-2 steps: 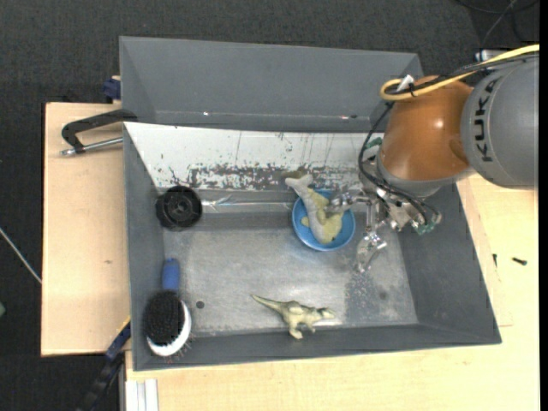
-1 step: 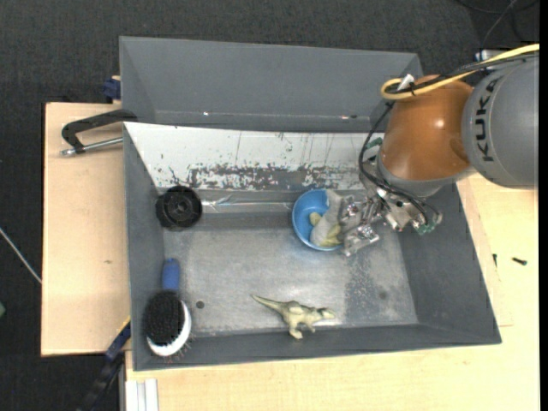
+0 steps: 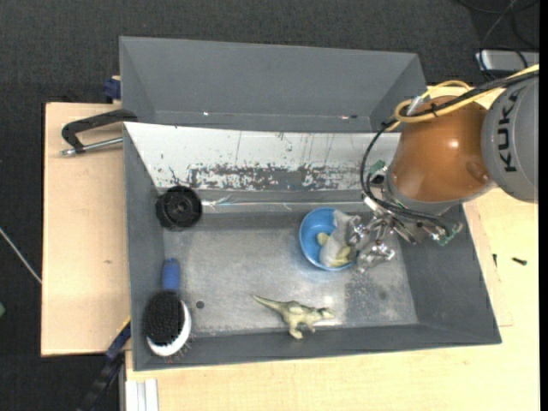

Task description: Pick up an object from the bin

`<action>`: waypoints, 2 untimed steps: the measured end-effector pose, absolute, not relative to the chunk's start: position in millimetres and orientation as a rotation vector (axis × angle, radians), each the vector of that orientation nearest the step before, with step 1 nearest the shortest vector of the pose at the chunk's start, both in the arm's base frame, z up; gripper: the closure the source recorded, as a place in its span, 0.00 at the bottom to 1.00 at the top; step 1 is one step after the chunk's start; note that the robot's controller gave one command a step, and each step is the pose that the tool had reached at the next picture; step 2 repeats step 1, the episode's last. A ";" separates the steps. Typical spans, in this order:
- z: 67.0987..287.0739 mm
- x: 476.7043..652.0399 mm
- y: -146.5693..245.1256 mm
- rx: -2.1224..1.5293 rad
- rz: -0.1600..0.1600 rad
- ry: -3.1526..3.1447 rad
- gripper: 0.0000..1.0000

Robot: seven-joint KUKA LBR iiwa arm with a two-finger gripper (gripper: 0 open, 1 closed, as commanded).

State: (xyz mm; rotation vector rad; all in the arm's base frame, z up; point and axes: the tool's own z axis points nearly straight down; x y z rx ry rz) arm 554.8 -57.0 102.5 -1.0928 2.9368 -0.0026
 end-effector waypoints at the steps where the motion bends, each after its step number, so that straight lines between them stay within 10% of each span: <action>1: 273.4 565.3 -49.1 -1.091 -0.008 2.930 1.00; 2: 273.4 565.3 -49.1 -1.091 -0.008 2.930 1.00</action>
Offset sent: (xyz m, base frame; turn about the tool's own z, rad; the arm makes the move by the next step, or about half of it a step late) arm 0.0076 0.0068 0.1647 -0.0020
